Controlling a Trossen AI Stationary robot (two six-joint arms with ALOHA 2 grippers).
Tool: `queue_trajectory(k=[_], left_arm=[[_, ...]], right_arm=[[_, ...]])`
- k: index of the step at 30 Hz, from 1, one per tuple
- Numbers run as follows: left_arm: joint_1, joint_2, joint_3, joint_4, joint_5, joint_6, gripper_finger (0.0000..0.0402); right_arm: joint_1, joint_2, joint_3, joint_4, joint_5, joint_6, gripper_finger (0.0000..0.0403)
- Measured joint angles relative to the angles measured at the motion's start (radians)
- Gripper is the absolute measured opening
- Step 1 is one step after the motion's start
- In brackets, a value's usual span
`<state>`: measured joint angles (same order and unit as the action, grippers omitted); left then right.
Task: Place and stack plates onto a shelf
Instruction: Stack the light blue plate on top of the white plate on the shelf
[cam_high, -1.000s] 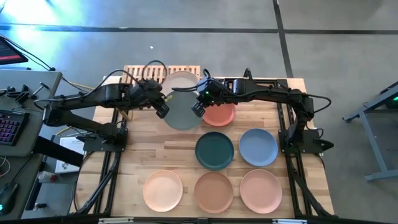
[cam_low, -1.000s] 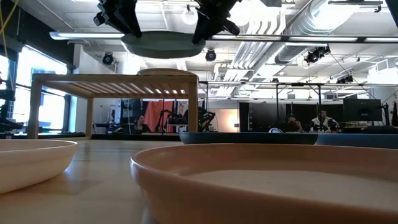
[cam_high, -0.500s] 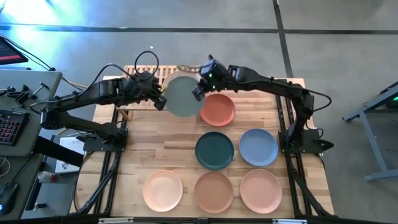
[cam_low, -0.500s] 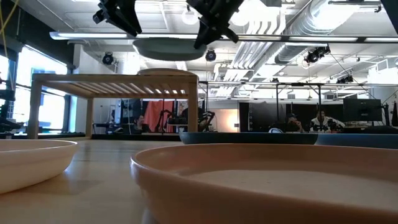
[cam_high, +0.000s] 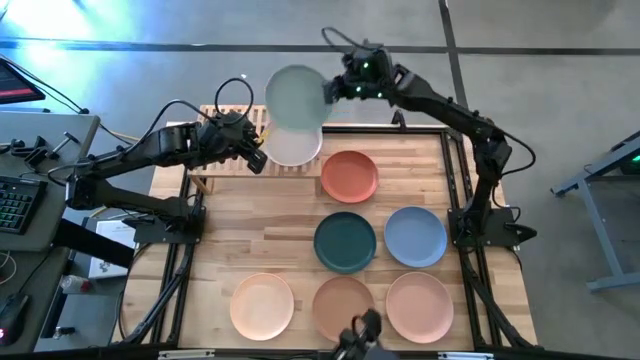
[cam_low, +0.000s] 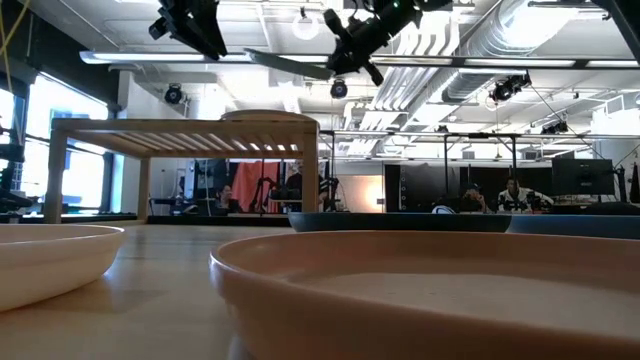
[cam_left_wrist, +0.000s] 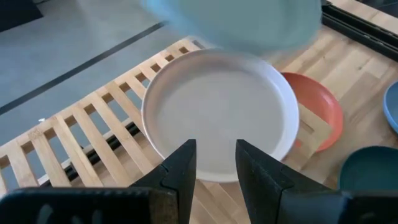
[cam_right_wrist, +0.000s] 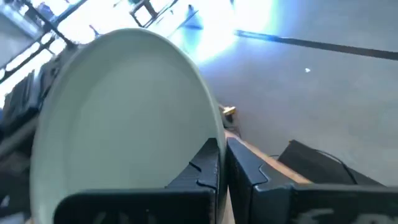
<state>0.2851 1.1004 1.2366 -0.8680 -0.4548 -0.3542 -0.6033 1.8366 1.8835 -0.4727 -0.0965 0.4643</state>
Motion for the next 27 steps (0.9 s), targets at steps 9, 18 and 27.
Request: queue_trajectory(k=[9,18,27], left_arm=[[0.022,-0.002,0.000,0.000,0.000,0.000,0.0100],[0.021,-0.024,0.000,0.001,0.000,0.027,0.0100],[0.021,-0.035,0.000,0.000,0.000,0.035,0.0100]], right_arm=[[-0.024,0.033,0.000,-0.010,-0.032,0.047,0.0000],[0.037,0.096,0.000,-0.039,-0.073,0.085,0.0000],[0.075,0.129,-0.001,-0.099,-0.017,0.095,0.0000]])
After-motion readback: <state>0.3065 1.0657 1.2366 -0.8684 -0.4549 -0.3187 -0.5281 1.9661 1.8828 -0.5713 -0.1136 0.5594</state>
